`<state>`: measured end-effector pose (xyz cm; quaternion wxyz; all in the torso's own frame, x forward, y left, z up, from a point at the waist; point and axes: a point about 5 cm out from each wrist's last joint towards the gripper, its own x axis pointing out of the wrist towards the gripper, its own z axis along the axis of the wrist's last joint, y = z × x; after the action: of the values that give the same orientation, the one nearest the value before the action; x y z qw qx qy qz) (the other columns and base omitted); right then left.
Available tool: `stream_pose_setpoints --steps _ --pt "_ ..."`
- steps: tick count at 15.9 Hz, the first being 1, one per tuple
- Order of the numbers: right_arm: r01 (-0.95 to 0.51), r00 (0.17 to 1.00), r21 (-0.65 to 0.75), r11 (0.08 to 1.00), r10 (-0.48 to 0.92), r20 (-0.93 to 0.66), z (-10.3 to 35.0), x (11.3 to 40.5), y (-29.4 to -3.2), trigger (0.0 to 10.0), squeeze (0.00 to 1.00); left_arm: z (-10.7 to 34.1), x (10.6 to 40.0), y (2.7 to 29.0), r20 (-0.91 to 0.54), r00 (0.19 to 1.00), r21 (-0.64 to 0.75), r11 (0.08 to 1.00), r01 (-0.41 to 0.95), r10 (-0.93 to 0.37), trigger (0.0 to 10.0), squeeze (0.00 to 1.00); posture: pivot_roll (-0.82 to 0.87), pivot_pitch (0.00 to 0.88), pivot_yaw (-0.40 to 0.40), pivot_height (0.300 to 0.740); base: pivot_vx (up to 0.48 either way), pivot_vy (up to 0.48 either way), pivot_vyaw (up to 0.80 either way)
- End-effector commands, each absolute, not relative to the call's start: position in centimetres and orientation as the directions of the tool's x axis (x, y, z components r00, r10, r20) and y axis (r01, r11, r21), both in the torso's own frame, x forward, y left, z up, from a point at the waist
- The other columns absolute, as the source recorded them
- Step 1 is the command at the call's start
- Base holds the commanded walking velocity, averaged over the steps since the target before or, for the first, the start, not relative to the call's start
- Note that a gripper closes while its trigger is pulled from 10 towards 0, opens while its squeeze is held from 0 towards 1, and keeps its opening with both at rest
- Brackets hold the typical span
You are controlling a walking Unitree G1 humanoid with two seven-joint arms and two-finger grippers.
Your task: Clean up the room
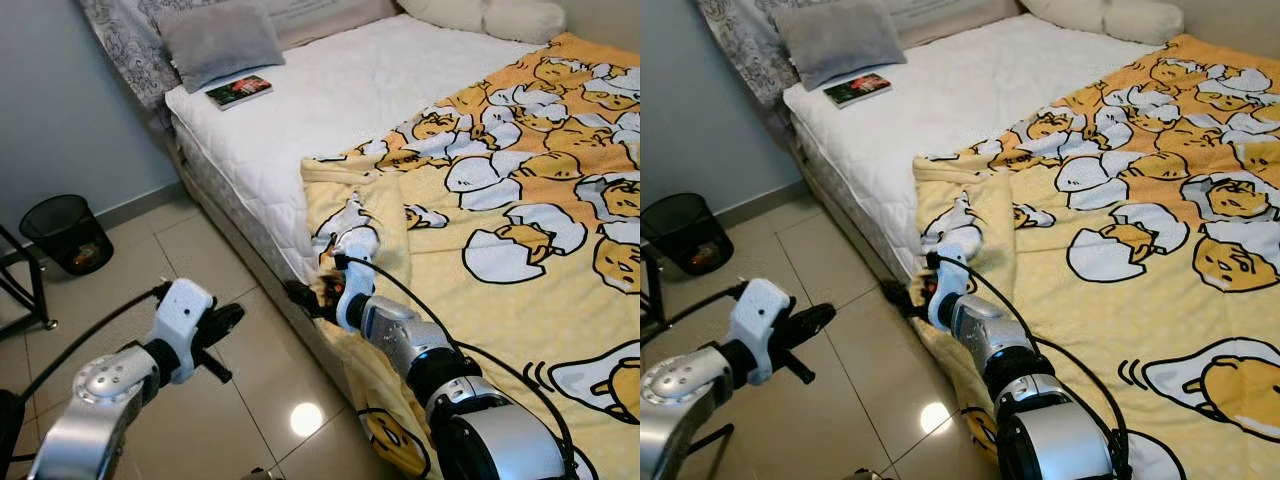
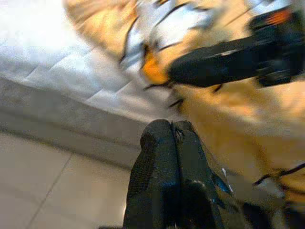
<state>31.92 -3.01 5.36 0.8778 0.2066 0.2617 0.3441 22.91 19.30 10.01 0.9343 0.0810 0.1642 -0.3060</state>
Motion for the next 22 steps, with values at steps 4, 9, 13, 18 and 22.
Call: stream_pose_setpoints --steps 4,9,13,18,22 --pt "-0.584 0.572 0.672 0.455 0.818 -0.058 7.7 31.1 0.0 10.0 0.0 10.7 22.5 19.1 -0.321 0.701 -0.028 0.746 0.665 -0.637 10.0 0.0 0.03 0.0 0.107 0.74 0.0 0.0 0.0" --pt "-0.462 0.793 0.538 0.705 0.6 -0.104 6.8 31.7 -9.9 10.0 0.0 11.7 23.9 19.0 -0.254 0.779 0.015 0.803 0.596 -0.573 10.0 1.0 0.01 0.0 0.113 0.74 0.0 0.0 0.0" --pt "-0.225 0.941 0.342 0.913 0.295 -0.168 7.2 30.9 -15.8 10.0 0.0 12.0 24.9 18.1 -0.199 0.873 0.028 0.887 0.46 -0.446 10.0 1.0 -0.03 0.0 0.129 0.74 0.0 0.0 0.0" --pt "-0.054 0.962 0.286 0.957 0.127 -0.242 6.3 28.9 -17.4 10.0 0.0 11.5 25.3 18.0 -0.249 0.93 0.072 0.952 0.297 -0.271 10.0 1.0 -0.01 0.0 0.077 0.74 0.0 0.0 0.0" --pt "0.01 0.967 0.209 0.978 0.043 -0.251 6.5 27.4 -18.7 10.0 0.0 11.7 25.3 17.8 -0.213 0.952 0.089 0.966 0.243 -0.22 10.0 1.0 0.0 0.0 0.044 0.74 0.0 0.0 0.0"
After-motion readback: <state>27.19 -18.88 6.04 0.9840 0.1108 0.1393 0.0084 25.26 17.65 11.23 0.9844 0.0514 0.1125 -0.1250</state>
